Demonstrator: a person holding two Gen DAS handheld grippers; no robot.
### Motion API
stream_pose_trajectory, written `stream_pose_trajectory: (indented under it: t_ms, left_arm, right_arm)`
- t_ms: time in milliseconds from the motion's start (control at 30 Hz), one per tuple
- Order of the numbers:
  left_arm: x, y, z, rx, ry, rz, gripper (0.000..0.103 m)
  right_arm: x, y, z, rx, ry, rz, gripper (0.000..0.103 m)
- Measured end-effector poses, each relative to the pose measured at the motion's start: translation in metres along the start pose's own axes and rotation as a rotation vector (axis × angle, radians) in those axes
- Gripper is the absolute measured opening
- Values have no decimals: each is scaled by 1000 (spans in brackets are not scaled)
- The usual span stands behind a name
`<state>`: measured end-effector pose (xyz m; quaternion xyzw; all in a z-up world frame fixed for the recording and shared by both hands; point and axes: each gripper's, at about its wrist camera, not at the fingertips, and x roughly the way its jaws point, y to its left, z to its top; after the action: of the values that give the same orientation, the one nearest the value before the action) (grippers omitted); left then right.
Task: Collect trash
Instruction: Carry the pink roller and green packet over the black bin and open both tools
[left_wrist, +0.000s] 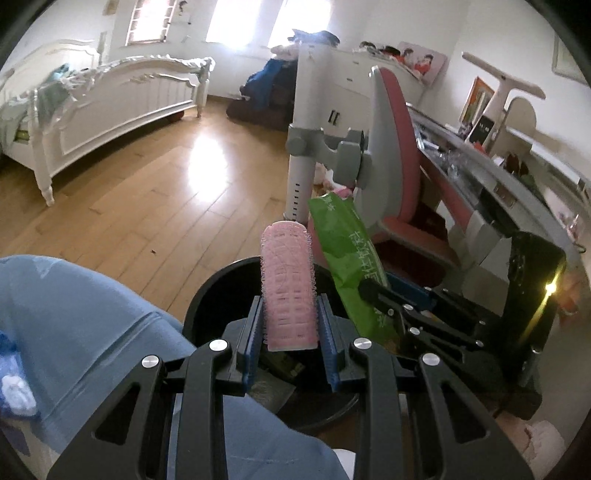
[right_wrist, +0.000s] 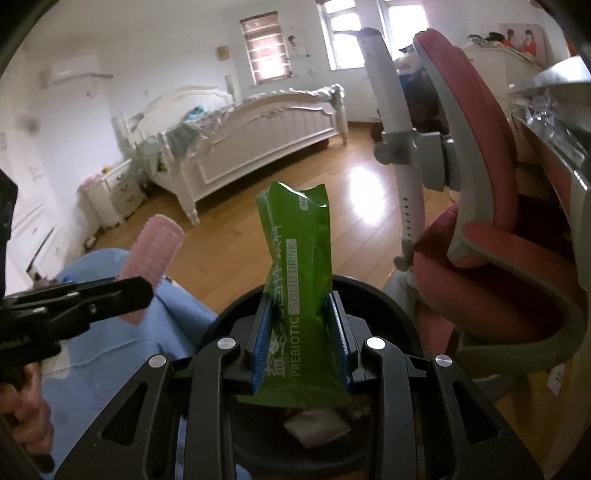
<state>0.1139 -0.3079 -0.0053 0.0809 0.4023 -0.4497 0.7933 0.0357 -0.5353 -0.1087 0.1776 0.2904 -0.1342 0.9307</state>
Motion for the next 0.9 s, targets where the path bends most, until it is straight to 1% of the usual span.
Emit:
stream_pose_trajectory:
  t_ms: [67,233,300,367,400,433,467,500,533,567,733,833,900]
  left_arm:
    - [9,-4,6,8,10,3,29]
    - [17,-4,7,15,25,7,29]
    - [20,-4,7,17,28,7,30]
    - [21,-4,9,20,31,15,33]
    - [21,-5,9,21,34,24,46]
    - [20,-4,10,18,28,47,69]
    - [19,-4,10,17,19,62,79]
    - [14,-4,11,13,-2,69,88]
    - [12,-4,11,12,-8,64,88]
    - [10,-4,11,10,-6,59,88]
    - [-13,1,10,19,-34,62,88]
    - [-33,12,7,-3,-60,68,88]
    - [-49,22,2,-14,-77,90,88]
  right_arm:
    - [5,-5,-1,3,4,-4,31]
    - [11,-10,-4,13,13,-12,31]
    - [13,-12,-5,16,18,-15,31]
    - [15,-13,-5,17,22,-22,31]
    - [16,-14,-6,20,23,-25,33]
    - [17,-15,-5,22,27,-31,40]
    - [18,-15,-6,25,31,-35,46]
    - [18,-15,-6,28,30,-36,58]
    - [17,-15,-6,31,23,-37,69]
    - [14,-14,-6,29,12,-38,70]
    - [9,0,-5,4,6,-25,70]
    - [5,16,-3,-19,0,-4,70]
    - [0,31,0,-38,-7,20,70]
